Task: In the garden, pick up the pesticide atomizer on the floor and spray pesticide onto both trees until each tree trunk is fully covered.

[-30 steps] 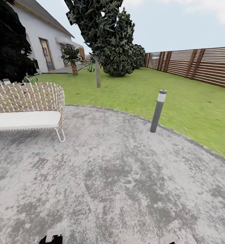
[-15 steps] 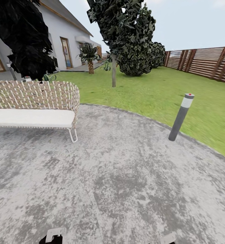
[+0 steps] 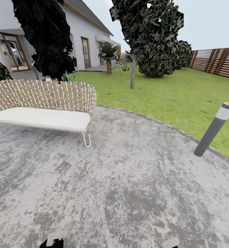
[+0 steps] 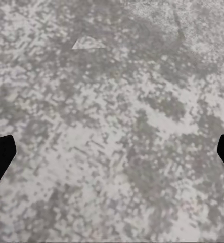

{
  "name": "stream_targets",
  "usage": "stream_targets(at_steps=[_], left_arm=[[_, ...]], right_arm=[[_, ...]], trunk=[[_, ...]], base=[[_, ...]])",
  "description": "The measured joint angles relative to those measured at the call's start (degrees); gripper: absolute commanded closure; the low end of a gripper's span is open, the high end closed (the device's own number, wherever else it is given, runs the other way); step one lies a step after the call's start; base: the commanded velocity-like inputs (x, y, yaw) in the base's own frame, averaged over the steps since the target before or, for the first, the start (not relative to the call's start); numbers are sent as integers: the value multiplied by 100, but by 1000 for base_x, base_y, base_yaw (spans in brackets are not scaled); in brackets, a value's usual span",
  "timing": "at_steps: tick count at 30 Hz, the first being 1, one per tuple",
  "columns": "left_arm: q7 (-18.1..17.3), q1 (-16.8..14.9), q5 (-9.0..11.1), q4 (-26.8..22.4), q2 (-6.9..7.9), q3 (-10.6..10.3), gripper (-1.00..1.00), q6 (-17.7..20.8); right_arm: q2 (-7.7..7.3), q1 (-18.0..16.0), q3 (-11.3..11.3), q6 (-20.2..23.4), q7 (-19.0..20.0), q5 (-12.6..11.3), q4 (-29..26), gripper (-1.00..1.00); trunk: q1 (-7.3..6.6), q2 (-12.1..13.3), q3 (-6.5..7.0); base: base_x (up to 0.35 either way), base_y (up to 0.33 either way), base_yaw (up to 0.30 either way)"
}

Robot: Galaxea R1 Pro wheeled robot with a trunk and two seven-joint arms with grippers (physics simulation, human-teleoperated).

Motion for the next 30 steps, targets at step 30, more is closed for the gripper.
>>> stream_targets(at_steps=[30], left_arm=[[0,-2,0,0,0,3,100,-2]], right_arm=[[0,0,2,0,0,-3,1,-100]], trunk=[[1,0,-48]], base=[[324,64,276]])
